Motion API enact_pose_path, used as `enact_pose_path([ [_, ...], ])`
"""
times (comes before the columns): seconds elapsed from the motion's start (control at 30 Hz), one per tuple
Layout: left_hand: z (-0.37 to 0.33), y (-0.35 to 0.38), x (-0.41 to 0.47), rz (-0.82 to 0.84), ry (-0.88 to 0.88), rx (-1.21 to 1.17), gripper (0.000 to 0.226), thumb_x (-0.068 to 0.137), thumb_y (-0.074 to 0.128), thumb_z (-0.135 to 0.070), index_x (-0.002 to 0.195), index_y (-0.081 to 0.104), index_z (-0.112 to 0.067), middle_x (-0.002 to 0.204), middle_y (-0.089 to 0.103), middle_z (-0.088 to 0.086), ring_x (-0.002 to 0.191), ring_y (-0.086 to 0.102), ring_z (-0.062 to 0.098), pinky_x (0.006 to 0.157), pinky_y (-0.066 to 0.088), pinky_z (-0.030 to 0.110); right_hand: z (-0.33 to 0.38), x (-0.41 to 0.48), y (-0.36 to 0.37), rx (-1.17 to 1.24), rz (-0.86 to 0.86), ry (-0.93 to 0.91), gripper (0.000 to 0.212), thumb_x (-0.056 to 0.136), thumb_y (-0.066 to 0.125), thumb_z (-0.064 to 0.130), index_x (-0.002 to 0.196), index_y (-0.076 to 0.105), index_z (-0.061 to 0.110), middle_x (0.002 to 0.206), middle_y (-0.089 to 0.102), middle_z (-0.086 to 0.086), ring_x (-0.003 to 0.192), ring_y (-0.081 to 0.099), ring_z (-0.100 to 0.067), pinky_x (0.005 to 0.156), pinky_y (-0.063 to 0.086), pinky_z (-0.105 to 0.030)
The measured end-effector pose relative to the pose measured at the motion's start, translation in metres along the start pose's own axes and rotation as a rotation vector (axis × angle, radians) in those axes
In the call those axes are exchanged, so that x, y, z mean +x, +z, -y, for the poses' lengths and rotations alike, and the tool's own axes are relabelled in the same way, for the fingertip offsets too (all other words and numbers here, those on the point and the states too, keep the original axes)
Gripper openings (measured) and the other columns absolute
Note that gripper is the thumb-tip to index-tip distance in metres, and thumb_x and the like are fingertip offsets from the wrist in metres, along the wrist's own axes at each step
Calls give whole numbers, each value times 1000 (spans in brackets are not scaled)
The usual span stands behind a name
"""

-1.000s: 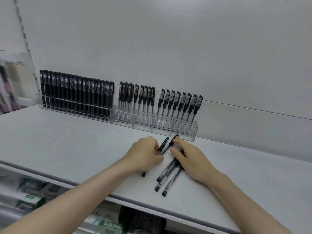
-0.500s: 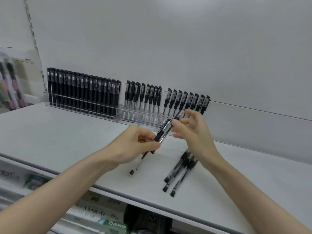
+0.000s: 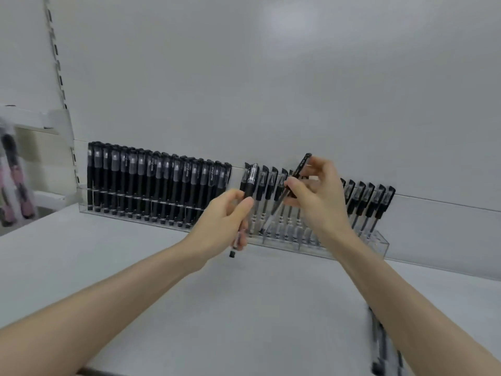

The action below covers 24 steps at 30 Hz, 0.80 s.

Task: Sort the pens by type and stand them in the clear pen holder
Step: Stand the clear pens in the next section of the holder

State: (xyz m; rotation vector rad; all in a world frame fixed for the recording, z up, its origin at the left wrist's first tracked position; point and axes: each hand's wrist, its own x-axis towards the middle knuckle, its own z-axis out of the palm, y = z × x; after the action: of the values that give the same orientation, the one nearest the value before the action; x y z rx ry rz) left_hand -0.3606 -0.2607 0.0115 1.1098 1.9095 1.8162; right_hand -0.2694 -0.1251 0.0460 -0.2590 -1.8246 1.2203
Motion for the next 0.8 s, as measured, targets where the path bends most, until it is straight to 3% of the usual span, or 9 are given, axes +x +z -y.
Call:
enact_pose_path([
  [0.07, 9, -7, 12, -9, 45, -9, 18, 100, 41, -30, 105, 55, -21, 56, 46, -5, 42, 40, 8, 43, 34, 24, -5, 9, 15, -83, -36, -35, 49, 92, 58, 6, 135, 35, 15, 103, 48, 8, 97, 61, -18, 73, 59, -36],
  [0.17, 27, -8, 23, -73, 116, -9, 21, 100, 39, -30, 105, 56, -20, 51, 38, -12, 46, 33, 5, 49, 30, 23, -12, 16, 29, -203, -91, -128, 55, 94, 53, 5, 141, 29, 21, 109, 50, 4, 99, 61, -18, 82, 56, -43],
  [0.3, 42, -9, 21, -90, 158, -66, 20, 100, 39, -28, 97, 57, -19, 57, 38, -11, 53, 33, 10, 54, 29, 32, -20, 19, 36, -320, -140, -244, 49, 95, 48, 1, 136, 33, 24, 107, 54, 9, 99, 63, -16, 82, 54, -48],
  [0.43, 45, -17, 20, -28, 211, -97, 19, 101, 39, -27, 102, 56, -18, 58, 38, -3, 53, 31, 13, 53, 28, 34, -29, 19, 39, -388, -172, -277, 51, 93, 50, 3, 134, 35, 29, 114, 51, 4, 98, 60, -16, 82, 54, -47],
  [0.57, 49, -14, 18, -3, 220, -103, 18, 101, 39, -25, 99, 56, -18, 54, 38, -6, 50, 32, 10, 48, 29, 25, -35, 17, 39, -486, -137, -285, 47, 92, 51, 6, 133, 40, 26, 104, 51, 7, 97, 57, -18, 85, 53, -46],
  [0.67, 50, -12, 17, 4, 224, -111, 19, 101, 39, -25, 99, 57, -18, 52, 37, -8, 50, 31, 10, 48, 28, 26, -33, 19, 36, -573, -79, -269, 41, 92, 55, 1, 130, 48, 16, 95, 56, 3, 89, 60, -18, 84, 52, -41],
  [0.8, 50, -14, 20, -36, 224, -115, 18, 100, 40, -24, 99, 58, -21, 52, 37, -7, 49, 32, 10, 48, 28, 26, -25, 24, 30, -648, 19, -238, 40, 91, 60, 4, 128, 53, 17, 89, 61, -3, 81, 63, -17, 82, 53, -34],
])
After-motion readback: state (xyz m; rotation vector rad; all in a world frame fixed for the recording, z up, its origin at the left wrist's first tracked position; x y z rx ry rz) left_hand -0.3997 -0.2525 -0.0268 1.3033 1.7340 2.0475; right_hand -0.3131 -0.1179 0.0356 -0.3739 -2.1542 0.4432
